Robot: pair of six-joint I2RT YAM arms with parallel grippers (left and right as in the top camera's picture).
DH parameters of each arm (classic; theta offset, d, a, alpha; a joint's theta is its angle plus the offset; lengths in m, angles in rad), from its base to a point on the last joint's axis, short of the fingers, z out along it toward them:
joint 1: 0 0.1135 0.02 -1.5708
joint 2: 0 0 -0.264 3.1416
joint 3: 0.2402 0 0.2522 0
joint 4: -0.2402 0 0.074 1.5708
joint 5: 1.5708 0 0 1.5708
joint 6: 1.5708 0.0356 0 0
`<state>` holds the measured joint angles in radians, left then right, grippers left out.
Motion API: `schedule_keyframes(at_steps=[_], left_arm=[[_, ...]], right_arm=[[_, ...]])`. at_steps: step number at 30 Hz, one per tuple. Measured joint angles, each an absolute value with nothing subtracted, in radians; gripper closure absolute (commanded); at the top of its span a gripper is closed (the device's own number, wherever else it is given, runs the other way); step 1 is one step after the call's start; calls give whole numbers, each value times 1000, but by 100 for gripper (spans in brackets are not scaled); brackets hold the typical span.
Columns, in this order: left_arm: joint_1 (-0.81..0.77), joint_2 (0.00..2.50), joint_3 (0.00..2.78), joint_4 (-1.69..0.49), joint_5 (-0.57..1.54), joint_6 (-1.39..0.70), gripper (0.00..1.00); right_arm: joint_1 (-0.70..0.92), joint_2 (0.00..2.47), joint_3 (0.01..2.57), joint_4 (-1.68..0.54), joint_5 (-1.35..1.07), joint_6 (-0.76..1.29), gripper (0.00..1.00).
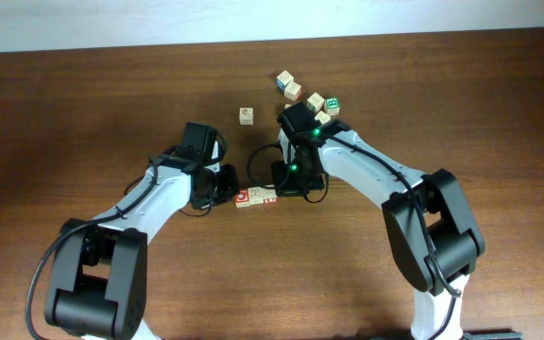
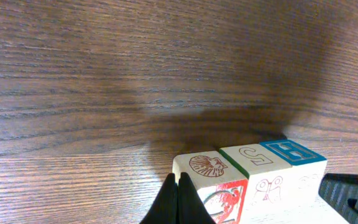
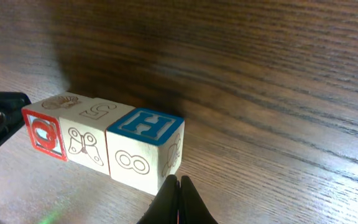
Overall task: Rotate 3 blocks
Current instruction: 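Bring the left gripper to the row's left end and squeeze with both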
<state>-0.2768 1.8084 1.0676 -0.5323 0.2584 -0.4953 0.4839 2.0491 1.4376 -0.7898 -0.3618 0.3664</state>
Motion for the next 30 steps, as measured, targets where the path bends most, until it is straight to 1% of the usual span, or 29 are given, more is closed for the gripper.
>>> schedule_keyframes(at_steps=[30], left_arm=[[-289,1808,1068,-557,258,-430,100]], right_arm=[[490,2051,1432,-765,-361,378,96]])
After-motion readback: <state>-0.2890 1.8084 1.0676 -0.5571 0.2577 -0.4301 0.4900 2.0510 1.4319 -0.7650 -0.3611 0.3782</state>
